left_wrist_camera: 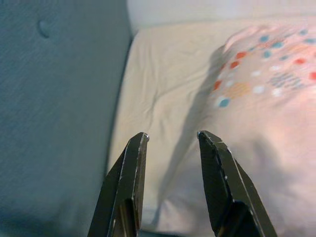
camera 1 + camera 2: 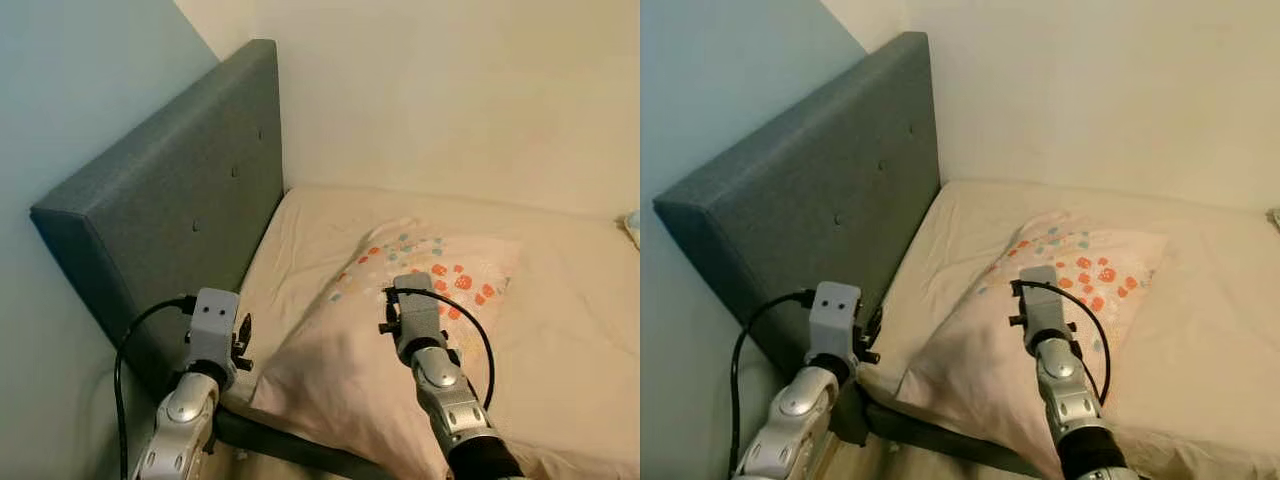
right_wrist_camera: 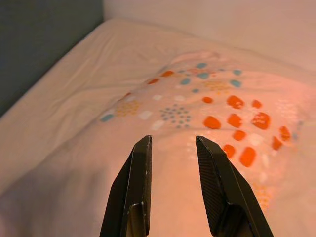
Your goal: Clean up the room
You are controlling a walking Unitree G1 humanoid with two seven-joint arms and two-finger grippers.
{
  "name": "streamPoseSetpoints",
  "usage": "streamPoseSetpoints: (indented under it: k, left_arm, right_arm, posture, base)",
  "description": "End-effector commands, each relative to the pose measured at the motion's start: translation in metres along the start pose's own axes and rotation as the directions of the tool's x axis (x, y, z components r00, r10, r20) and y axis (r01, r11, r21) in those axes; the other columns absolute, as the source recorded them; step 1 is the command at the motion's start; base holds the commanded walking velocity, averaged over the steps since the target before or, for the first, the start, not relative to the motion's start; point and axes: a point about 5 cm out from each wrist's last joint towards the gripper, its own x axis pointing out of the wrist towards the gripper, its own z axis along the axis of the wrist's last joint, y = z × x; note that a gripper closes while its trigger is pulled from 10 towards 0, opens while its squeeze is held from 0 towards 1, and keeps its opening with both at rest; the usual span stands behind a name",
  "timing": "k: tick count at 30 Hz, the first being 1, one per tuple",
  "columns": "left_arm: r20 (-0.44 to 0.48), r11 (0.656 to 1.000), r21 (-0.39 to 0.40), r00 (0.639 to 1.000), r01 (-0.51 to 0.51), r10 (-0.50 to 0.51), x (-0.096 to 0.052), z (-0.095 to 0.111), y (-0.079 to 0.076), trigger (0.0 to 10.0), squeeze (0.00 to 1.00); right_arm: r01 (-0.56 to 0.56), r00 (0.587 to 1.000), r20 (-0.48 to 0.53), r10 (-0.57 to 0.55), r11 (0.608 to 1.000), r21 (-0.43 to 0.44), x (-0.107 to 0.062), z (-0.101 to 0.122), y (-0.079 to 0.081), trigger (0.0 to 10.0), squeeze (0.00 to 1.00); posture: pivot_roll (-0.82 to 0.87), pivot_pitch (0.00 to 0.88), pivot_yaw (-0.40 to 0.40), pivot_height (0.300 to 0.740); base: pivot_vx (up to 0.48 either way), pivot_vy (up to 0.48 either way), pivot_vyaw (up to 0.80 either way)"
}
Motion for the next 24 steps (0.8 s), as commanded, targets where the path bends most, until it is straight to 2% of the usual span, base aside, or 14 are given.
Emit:
streamPoseSetpoints:
  k: [1, 11, 17, 24]
  left_arm:
    - [0.017, 1.0, 0.003, 0.999, 0.027, -0.027, -0.002, 0.002, 0.0, 10.0, 0.0]
    - [0.012, 1.0, 0.005, 1.0, 0.024, -0.024, -0.001, 0.001, 0.003, 10.0, 0.0]
    - [0.016, 0.998, 0.001, 0.998, 0.058, -0.058, -0.001, 0.001, -0.004, 10.0, 0.0]
    - [0.032, 0.995, -0.001, 0.995, 0.098, -0.098, 0.0, 0.004, -0.013, 10.0, 0.0]
  right_arm:
    - [0.048, 0.998, -0.032, -0.048, 0.999, -0.017, 0.001, -0.006, -0.008, 10.0, 0.0]
    - [0.067, 0.997, -0.047, -0.068, 0.997, -0.022, 0.002, -0.007, -0.016, 10.0, 0.0]
    - [0.079, 0.996, -0.039, -0.08, 0.996, -0.044, 0.003, -0.007, -0.017, 10.0, 0.0]
    - [0.095, 0.994, -0.051, -0.097, 0.995, -0.027, 0.003, -0.008, -0.02, 10.0, 0.0]
  posture:
    - [-0.05, 0.056, 0.008, 0.667]
    - [-0.05, 0.052, 0.01, 0.622]
    - [-0.05, 0.054, 0.009, 0.622]
    - [-0.05, 0.061, 0.008, 0.622]
  base:
    - [0.0, 0.0, 0.0]
    - [0.0, 0.0, 0.0]
    - [0.0, 0.0, 0.0]
    - [0.0, 0.0, 0.0]
